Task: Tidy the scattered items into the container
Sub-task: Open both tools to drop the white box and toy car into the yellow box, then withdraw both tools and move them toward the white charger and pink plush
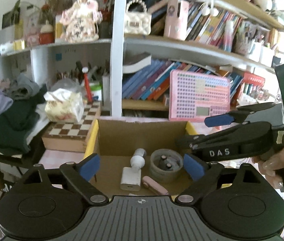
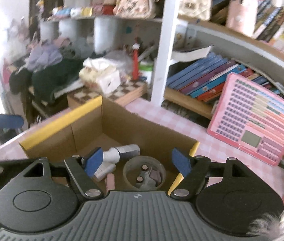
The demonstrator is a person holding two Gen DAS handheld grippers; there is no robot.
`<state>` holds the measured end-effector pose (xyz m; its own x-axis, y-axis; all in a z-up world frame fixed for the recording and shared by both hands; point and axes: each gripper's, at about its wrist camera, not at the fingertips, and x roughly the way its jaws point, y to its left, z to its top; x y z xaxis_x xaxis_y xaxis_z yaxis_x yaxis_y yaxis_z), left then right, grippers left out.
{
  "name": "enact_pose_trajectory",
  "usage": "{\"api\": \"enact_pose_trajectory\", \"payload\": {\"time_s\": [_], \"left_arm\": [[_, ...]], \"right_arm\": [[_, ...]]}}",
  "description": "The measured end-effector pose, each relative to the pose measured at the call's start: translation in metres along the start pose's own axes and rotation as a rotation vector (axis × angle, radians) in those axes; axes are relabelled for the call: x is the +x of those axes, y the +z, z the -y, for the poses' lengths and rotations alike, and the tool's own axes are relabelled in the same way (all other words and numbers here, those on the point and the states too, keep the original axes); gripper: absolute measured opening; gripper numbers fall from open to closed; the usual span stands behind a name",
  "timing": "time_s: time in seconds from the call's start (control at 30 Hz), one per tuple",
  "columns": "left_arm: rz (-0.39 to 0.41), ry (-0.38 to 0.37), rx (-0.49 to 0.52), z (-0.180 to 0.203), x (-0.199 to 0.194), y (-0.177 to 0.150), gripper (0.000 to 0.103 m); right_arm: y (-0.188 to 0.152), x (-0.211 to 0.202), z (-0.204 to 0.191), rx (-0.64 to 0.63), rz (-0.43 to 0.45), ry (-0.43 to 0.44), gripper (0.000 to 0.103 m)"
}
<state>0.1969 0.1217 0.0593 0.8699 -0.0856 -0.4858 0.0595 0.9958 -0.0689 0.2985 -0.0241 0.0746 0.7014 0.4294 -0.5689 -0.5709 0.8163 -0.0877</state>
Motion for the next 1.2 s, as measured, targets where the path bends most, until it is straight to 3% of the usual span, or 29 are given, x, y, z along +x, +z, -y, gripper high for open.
{"api": "enact_pose_trajectory", "payload": {"time_s": [0.23,0.4,0.63,0.83,1.07,1.2], "left_arm": [[0.050,0.006,0.026,0.003,-0.040,-0.015,0.096],[0.014,0.051,0.010,0.001,-0.056,-0.031,0.097],[-0.032,0.066,-0.041,-0.008,-0.077,-0.056,0.097],[-0.060,0.073,-0.020,-0.009,-0.090,-0.074,0.097],[-0.094,0.076,-0.013,-0.003,-0.094,-0.097,0.097],[-0.151,0.086,-0.006,0.002,-0.090,-0.108,0.097]], "right_arm": [[-0.017,-0.052,-0.015,0.056,0.093,-0.102,0.078],[-0.042,-0.080,-0.024,0.092,0.099,-0.166,0.079],[-0.081,-0.110,-0.039,0.173,0.066,-0.219,0.082],[-0.111,-0.128,-0.054,0.256,0.047,-0.274,0.083],[-0.134,-0.138,-0.078,0.295,0.010,-0.352,0.088],[-0.145,-0.139,-0.091,0.272,-0.045,-0.342,0.090]]}}
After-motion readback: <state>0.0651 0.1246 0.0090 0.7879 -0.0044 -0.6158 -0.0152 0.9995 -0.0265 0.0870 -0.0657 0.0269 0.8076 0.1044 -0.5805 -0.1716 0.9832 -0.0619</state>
